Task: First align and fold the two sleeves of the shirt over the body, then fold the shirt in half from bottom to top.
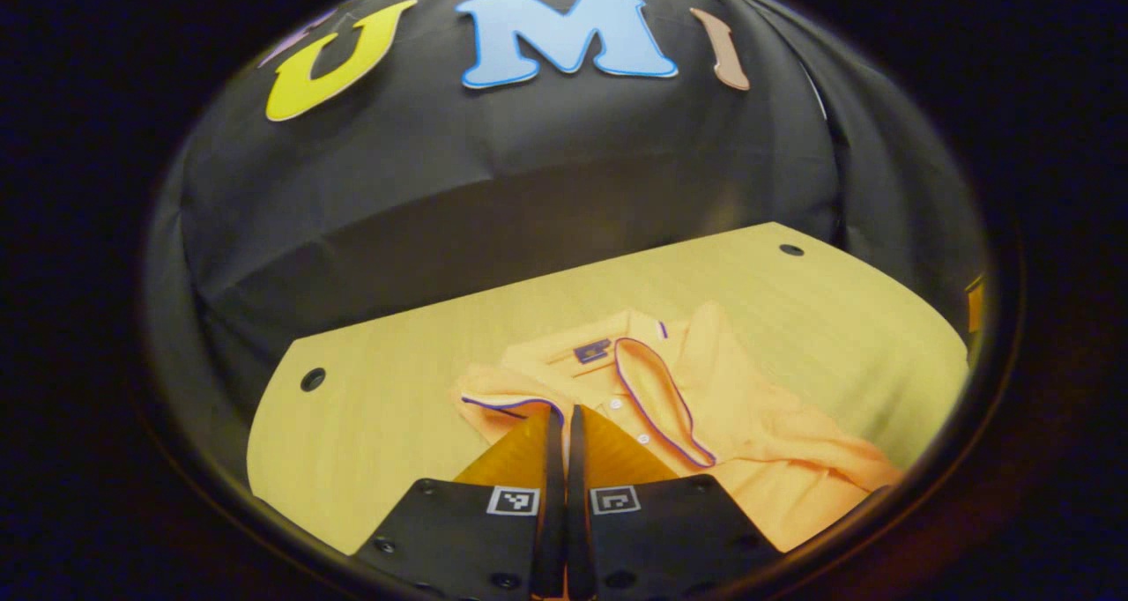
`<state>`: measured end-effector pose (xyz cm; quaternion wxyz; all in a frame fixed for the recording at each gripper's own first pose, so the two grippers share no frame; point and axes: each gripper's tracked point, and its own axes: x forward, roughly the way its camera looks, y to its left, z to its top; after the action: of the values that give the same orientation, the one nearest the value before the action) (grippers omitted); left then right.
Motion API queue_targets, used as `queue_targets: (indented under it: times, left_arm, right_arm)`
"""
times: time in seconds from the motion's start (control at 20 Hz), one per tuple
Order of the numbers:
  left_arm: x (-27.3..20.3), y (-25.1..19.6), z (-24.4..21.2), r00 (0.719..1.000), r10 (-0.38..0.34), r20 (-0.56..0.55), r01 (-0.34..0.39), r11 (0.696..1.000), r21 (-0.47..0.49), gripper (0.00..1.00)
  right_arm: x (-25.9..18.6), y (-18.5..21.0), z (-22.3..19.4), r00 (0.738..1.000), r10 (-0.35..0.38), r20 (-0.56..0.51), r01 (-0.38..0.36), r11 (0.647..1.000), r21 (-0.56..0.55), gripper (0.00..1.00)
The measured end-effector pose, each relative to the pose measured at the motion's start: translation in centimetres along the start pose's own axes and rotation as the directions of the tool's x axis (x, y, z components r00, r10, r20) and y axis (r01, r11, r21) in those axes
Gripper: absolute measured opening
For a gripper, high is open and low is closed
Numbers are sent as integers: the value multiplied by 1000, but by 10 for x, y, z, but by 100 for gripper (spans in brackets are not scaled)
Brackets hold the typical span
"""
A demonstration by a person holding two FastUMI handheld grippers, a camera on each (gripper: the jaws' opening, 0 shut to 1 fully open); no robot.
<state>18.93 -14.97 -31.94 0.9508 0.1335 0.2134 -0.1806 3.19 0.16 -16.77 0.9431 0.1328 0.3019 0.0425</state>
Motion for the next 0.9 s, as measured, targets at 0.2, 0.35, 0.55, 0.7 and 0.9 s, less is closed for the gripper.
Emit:
queue_targets:
  times: [0.2, 0.35, 0.55, 0.7, 0.9]
  left_arm:
    - [15, -27, -12, 998, -38, -45, 40, 999, 32, 7]
    - [19, -35, -18, 997, -41, -65, 43, 999, 31, 8]
    - [14, -42, -16, 995, -56, -78, 59, 998, 29, 48]
    - [-3, -38, -12, 997, -45, -70, 46, 999, 4, 81]
    - [-42, -26, -20, 996, -32, -89, 25, 997, -75, 91]
  right_arm:
    - [-10, -17, -6, 1000, -24, 1, 24, 999, 24, 29]
    - [-17, -30, -10, 999, -40, -1, 40, 998, 42, 29]
    - [-20, -39, -18, 999, -44, -12, 44, 997, 58, 29]
    - [-20, -37, -23, 999, -33, -17, 34, 998, 52, 29]
    - [-17, -30, -34, 999, -4, -37, 5, 1000, 27, 29]
